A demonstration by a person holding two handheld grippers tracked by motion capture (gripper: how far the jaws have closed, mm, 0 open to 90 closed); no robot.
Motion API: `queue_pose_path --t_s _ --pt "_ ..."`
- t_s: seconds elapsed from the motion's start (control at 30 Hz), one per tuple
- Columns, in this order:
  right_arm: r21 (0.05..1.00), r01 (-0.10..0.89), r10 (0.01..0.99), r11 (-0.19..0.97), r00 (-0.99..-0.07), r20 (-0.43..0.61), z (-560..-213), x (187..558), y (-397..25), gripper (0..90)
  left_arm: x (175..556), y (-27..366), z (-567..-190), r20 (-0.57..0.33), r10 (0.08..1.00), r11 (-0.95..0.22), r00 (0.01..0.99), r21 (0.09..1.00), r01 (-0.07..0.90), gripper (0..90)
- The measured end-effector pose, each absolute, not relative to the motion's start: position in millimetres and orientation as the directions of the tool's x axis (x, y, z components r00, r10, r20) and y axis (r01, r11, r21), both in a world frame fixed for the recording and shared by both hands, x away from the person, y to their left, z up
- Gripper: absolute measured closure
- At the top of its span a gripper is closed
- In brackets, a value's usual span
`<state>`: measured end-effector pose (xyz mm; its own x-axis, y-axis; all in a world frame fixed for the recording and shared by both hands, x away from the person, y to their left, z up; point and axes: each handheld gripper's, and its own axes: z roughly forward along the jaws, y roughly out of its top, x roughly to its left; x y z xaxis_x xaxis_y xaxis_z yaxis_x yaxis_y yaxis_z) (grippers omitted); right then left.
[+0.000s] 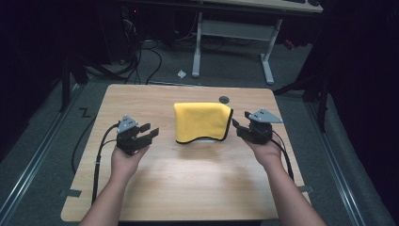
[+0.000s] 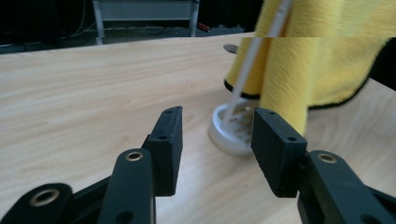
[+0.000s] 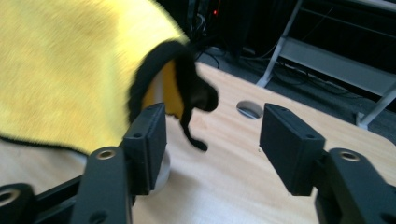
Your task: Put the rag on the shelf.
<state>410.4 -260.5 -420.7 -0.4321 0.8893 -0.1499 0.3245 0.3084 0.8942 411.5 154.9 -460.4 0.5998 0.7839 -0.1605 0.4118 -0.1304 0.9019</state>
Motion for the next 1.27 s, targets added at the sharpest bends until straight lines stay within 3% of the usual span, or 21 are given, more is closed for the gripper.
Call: queue_pose_path --t_s 0.1,0.37,0.73,0.8,0.93,1.27 --pt "0.899 0.295 0.887 0.324 -0.425 -0.181 -424 396 -256 40.8 397 154 -466 -0.158 0.779 -0.142 0.606 0.898 0.416 52.7" --pt "0.881 0.335 0.868 0.335 -0.474 -0.15 -447 360 -241 38.7 361 143 -491 -0.18 0.746 -0.192 0.642 0.864 0.465 50.2" --pt "0.812 0.409 0.812 0.417 -0.568 -0.131 -515 304 -204 37.8 304 95 -524 -0.148 0.617 -0.382 0.773 0.803 0.458 47.1" --pt "0.783 0.401 0.78 0.476 -0.603 -0.166 -522 301 -198 37.6 302 89 -524 -0.092 0.609 -0.424 0.788 0.802 0.42 46.2" --pt "0.785 0.409 0.783 0.466 -0.604 -0.15 -524 307 -196 37.5 310 94 -524 -0.154 0.617 -0.376 0.772 0.804 0.461 45.9" --pt "0.778 0.413 0.774 0.474 -0.616 -0.144 -527 309 -199 37.7 316 108 -525 -0.168 0.655 -0.343 0.737 0.802 0.488 45.8"
